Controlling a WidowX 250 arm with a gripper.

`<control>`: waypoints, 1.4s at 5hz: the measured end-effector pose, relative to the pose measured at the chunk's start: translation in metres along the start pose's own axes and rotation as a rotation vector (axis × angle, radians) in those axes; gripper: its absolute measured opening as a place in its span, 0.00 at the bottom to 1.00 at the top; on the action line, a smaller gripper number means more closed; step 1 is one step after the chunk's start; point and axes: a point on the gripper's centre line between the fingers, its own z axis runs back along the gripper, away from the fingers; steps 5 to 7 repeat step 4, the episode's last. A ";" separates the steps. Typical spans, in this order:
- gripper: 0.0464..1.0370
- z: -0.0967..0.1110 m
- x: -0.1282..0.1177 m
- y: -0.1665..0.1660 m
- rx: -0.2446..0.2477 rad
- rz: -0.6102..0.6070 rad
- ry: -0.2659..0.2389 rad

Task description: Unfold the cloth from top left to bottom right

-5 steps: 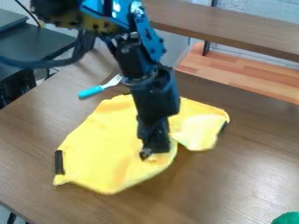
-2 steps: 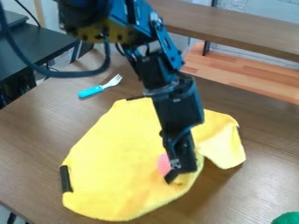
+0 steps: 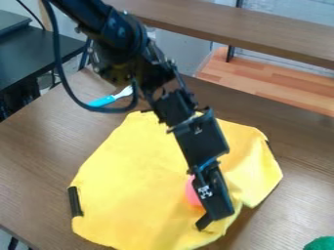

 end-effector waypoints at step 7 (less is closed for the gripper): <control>0.96 0.095 0.019 -0.034 0.441 -0.266 0.081</control>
